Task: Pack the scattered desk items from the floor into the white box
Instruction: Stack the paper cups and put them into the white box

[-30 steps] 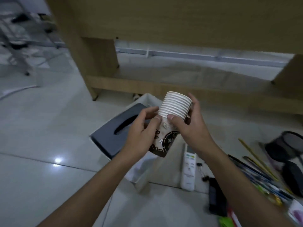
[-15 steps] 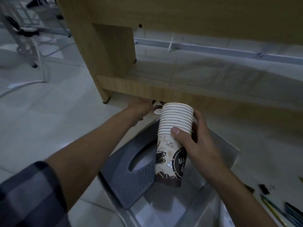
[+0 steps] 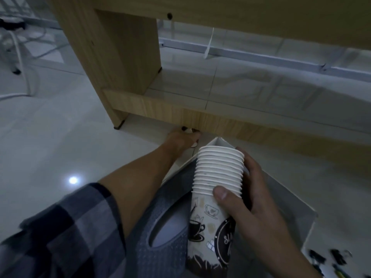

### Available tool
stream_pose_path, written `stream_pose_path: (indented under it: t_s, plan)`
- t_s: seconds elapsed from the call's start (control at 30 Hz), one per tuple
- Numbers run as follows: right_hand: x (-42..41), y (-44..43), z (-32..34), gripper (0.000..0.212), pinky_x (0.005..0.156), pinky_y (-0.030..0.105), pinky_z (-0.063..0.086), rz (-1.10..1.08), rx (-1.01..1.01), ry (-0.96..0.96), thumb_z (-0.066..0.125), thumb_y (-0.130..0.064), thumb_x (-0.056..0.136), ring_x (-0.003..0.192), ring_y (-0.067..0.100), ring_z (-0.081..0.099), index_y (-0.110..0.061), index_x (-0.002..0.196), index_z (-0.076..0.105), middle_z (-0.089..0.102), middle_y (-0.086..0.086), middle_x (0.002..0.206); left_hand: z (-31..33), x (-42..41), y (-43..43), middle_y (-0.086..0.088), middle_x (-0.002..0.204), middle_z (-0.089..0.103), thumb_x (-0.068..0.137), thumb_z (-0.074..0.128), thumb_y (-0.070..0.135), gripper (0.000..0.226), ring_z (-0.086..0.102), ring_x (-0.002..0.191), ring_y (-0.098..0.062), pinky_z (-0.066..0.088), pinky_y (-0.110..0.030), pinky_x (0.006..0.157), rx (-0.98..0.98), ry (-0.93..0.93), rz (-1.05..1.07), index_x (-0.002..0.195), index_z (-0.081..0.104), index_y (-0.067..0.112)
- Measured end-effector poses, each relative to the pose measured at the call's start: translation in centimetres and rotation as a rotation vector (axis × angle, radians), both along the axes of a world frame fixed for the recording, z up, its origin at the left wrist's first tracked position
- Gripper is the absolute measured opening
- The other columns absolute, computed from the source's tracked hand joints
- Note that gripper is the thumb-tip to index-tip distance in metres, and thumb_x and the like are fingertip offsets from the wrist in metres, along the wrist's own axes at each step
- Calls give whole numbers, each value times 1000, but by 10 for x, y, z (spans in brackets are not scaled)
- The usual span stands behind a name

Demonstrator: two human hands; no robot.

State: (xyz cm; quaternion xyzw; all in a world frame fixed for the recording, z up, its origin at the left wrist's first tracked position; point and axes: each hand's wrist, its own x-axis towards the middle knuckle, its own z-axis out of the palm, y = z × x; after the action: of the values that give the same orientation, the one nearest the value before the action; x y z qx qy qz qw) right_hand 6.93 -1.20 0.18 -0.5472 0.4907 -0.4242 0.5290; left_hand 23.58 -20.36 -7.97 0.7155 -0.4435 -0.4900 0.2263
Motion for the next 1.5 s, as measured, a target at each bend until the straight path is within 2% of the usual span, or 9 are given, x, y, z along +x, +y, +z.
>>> stream_pose_path:
  t_s: [0.1,0.23,0.43,0.77,0.93,1.03,1.3,1.4,1.5]
  plan:
    - [0,3,3,87,84,13,53,-12,-12,33,69,-60,68,110,-4,64,-52,144,29,61,-32,124,11,16,15,-9,98,69,88,71,36,31,69,77,-13,55,-23,66,100,54,-39,95,61,8]
    - [6,15,11,84,74,10,53,-15,-6,79,76,-55,75,102,-9,65,-54,143,28,62,-29,118,19,46,49,-12,126,63,83,70,53,66,61,111,-29,50,-39,96,241,-106,-34,127,57,6]
    - [12,40,26,84,80,24,59,16,-13,77,74,-47,77,103,-1,67,-46,147,28,61,-16,126,62,70,105,-4,115,68,76,75,51,58,64,97,-21,51,-32,84,247,-1,9,119,63,14]
    - [-11,105,56,84,68,12,55,-3,-28,84,79,-26,84,95,-10,65,-42,149,28,58,-18,121,194,7,213,10,93,77,74,78,46,37,72,95,-11,54,-35,86,-277,205,5,103,69,26]
    - [-46,136,67,88,76,18,58,-139,-60,136,79,-30,83,94,-9,65,-42,151,24,59,-24,113,207,-61,259,12,97,77,73,79,43,39,72,89,-5,52,-33,80,-348,353,-61,107,70,27]
    - [-72,156,73,88,72,8,52,-188,-90,199,79,-31,83,96,-19,59,-40,151,24,56,-30,112,205,-92,273,12,95,77,78,77,39,34,71,79,2,48,-25,71,-345,373,-83,108,69,24]
    - [-112,185,72,83,79,23,59,-339,-152,205,82,-26,80,103,-5,63,-40,147,34,62,-19,119,198,-136,295,17,100,75,79,66,60,44,66,105,-9,47,-46,100,-186,300,-415,110,71,30]
    - [-118,186,70,84,85,25,59,-337,-154,179,81,-25,81,109,-2,63,-41,147,32,61,-17,125,196,-136,295,16,128,65,69,71,70,78,61,118,-8,46,-48,104,-242,349,-468,135,52,34]
    - [-118,183,71,88,89,28,59,-320,-166,167,81,-26,81,113,-2,61,-44,149,28,58,-20,129,200,-130,293,13,159,30,67,77,65,106,52,123,-8,46,-41,102,-501,317,-456,150,13,51]
